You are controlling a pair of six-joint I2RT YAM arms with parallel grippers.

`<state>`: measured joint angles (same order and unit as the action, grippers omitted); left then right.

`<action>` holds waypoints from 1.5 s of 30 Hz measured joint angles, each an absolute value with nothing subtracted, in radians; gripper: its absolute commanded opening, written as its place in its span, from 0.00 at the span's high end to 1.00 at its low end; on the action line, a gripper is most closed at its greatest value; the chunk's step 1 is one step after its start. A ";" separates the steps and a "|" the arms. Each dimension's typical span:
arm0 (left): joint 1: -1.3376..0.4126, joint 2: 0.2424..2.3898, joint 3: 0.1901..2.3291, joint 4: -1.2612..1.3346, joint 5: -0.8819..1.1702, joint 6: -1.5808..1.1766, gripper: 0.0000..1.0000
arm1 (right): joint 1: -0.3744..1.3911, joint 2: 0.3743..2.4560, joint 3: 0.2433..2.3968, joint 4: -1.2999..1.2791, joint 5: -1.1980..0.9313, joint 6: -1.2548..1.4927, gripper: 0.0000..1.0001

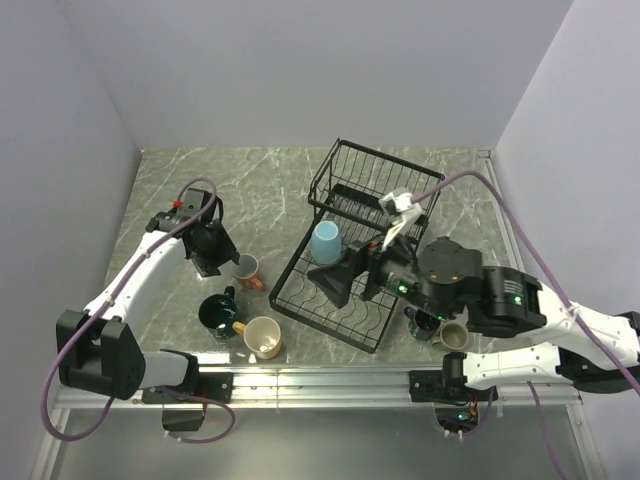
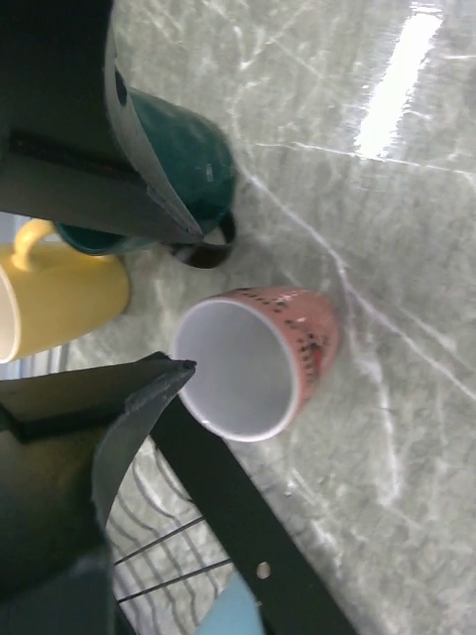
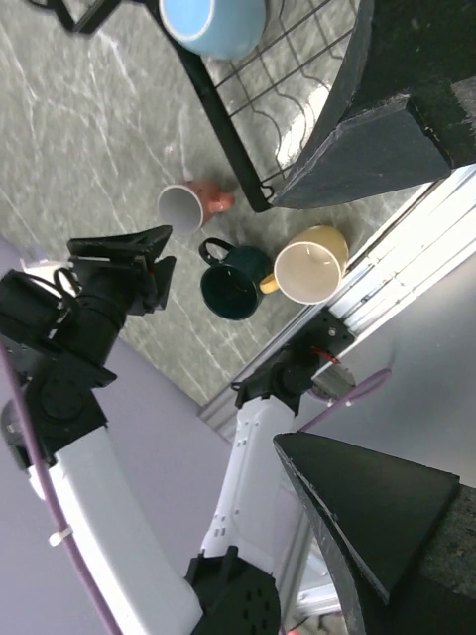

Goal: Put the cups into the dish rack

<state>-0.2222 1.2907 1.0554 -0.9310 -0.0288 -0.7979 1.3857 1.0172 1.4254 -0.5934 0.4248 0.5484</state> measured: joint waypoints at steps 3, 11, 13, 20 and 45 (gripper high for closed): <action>-0.222 1.323 1.048 -0.890 -0.041 -0.787 0.51 | 1.374 0.970 1.402 -0.607 0.427 0.567 0.00; -0.222 1.419 1.026 -0.796 -0.059 -0.754 0.62 | 1.372 0.960 1.399 -0.651 0.434 0.596 0.00; -0.222 1.444 1.016 -0.778 -0.064 -0.745 0.69 | 1.372 0.963 1.399 -0.662 0.443 0.603 0.00; -0.221 1.484 0.988 -0.752 -0.068 -0.712 1.00 | 1.372 0.962 1.401 -0.685 0.483 0.620 0.00; -0.091 1.225 1.064 -0.398 0.660 -0.949 1.00 | 0.814 1.283 1.591 -0.524 -0.240 0.917 0.00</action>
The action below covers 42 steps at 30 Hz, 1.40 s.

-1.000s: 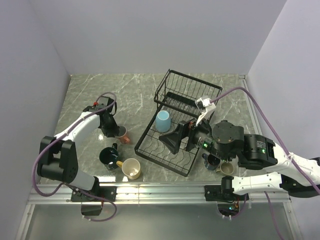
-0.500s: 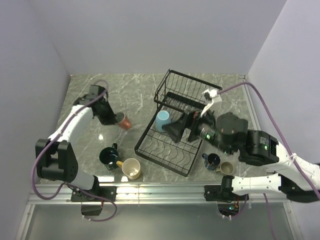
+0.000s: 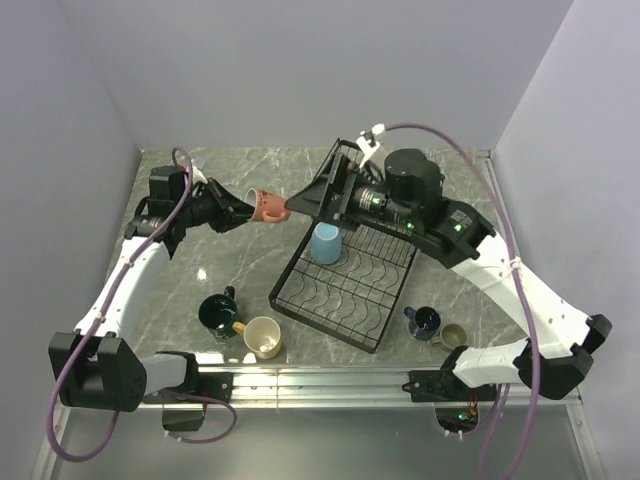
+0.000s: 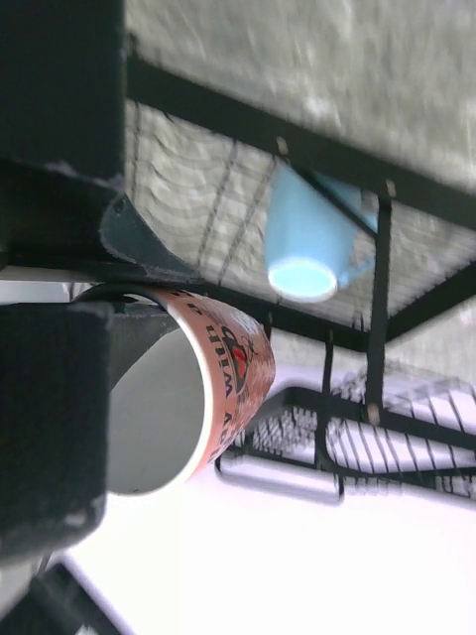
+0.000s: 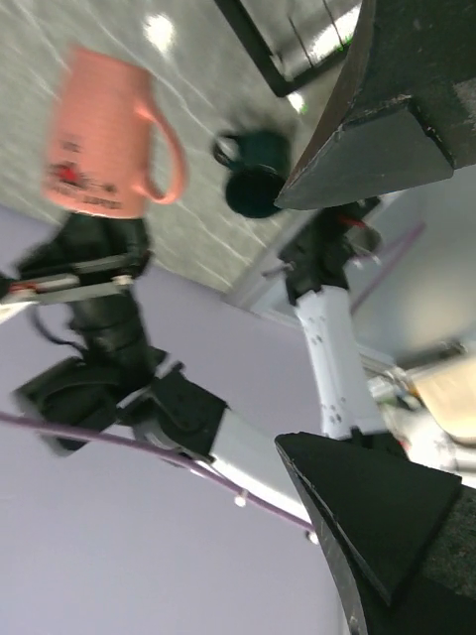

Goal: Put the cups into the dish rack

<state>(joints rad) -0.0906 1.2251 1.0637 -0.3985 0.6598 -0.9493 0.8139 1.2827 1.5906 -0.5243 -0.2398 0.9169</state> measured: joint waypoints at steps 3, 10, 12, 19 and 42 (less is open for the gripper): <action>-0.088 1.212 1.023 -0.287 0.706 -1.043 1.00 | 0.806 1.283 1.520 -0.482 -0.304 0.974 0.00; -0.088 1.083 0.935 -0.084 0.737 -1.272 1.00 | 0.754 1.256 1.401 -0.333 -0.384 1.081 0.00; -0.086 1.018 0.905 -0.018 0.738 -1.349 1.00 | 0.746 1.252 1.384 -0.287 -0.397 1.101 0.00; -0.086 0.900 0.801 0.215 0.760 -1.575 1.00 | 0.730 1.267 1.354 -0.088 -0.445 1.191 0.00; -0.105 0.899 0.828 0.264 0.772 -1.620 1.00 | 0.723 1.401 1.393 0.074 -0.484 1.283 0.00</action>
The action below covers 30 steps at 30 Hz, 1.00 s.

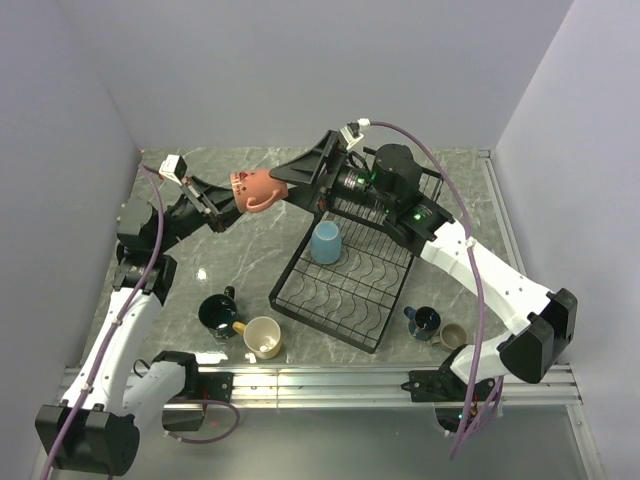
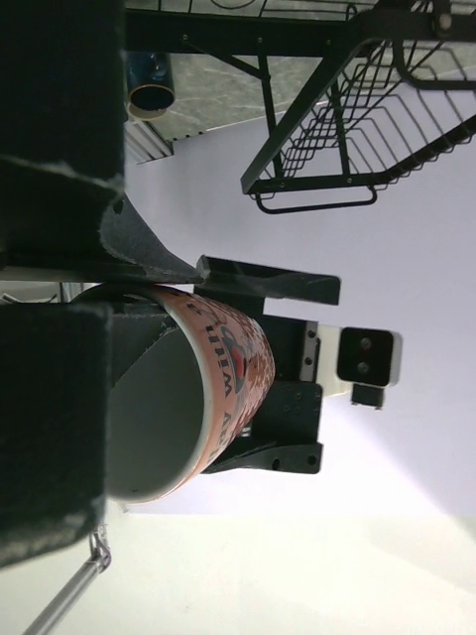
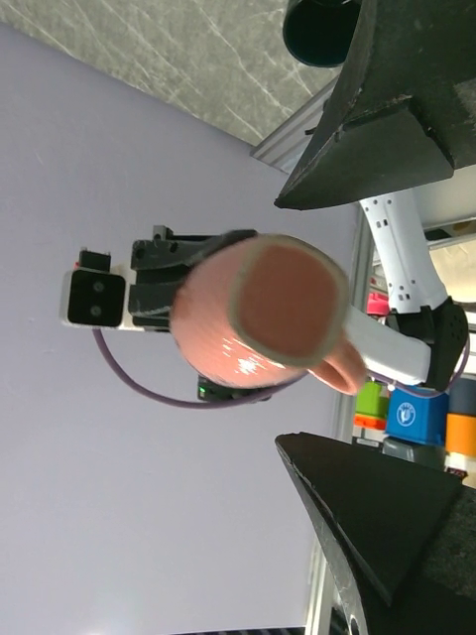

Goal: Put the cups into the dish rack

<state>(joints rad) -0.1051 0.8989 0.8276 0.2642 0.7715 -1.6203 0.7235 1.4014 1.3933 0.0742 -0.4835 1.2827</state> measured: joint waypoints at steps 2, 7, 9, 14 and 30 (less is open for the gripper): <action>-0.124 0.906 0.842 0.263 0.771 -1.607 1.00 | 0.725 1.414 1.404 0.075 -0.484 1.283 0.00; -0.169 0.921 0.881 0.223 0.767 -1.554 1.00 | 0.731 1.444 1.429 0.085 -0.485 1.285 0.06; -0.175 0.922 0.883 0.211 0.762 -1.538 1.00 | 0.733 1.456 1.444 0.087 -0.490 1.283 0.18; -0.179 0.924 0.899 0.178 0.752 -1.507 1.00 | 0.732 1.468 1.459 0.086 -0.499 1.282 0.35; -0.187 0.913 0.950 0.019 0.619 -1.401 1.00 | 0.734 1.412 1.385 0.086 -0.510 1.274 0.13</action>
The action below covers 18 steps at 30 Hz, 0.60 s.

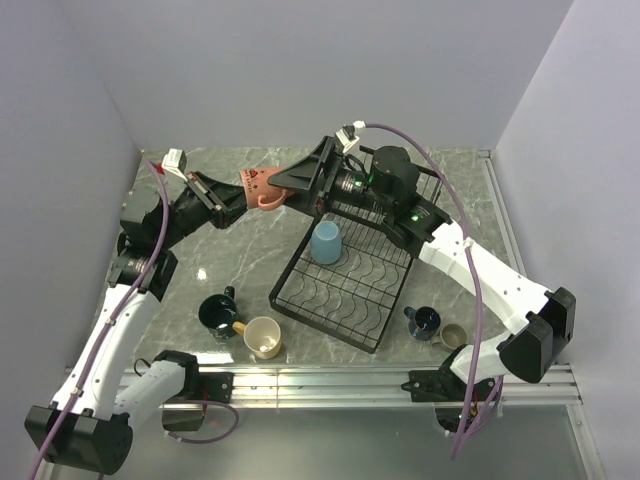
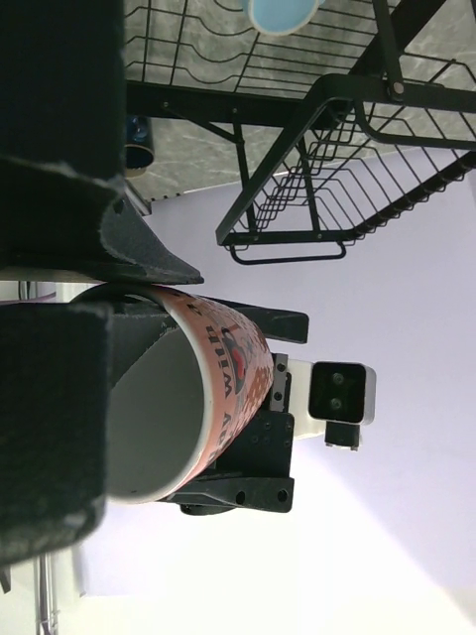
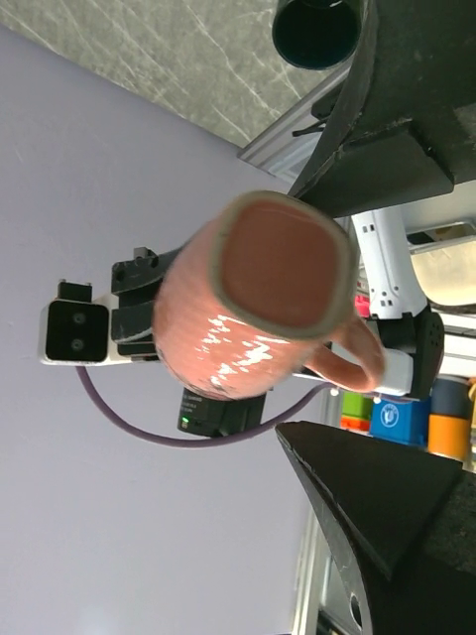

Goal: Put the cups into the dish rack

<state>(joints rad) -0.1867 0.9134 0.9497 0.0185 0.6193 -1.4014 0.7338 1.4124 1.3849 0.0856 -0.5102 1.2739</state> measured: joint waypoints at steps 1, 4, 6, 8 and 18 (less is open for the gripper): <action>-0.186 0.913 0.950 0.019 0.620 -1.402 1.00 | 0.734 1.409 1.385 0.084 -0.509 1.274 0.14; -0.186 0.913 0.950 0.026 0.620 -1.401 1.00 | 0.735 1.406 1.385 0.081 -0.506 1.274 0.14; -0.186 0.914 0.950 0.027 0.620 -1.402 1.00 | 0.735 1.406 1.385 0.080 -0.502 1.274 0.14; -0.186 0.914 0.950 0.031 0.621 -1.401 1.00 | 0.735 1.406 1.386 0.081 -0.500 1.274 0.12; -0.183 0.914 0.950 0.035 0.626 -1.388 1.00 | 0.735 1.448 1.428 0.073 -0.498 1.270 0.11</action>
<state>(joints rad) -0.1829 0.9138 0.9504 0.0349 0.6258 -1.3884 0.7353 1.4483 1.4277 0.0727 -0.4984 1.2697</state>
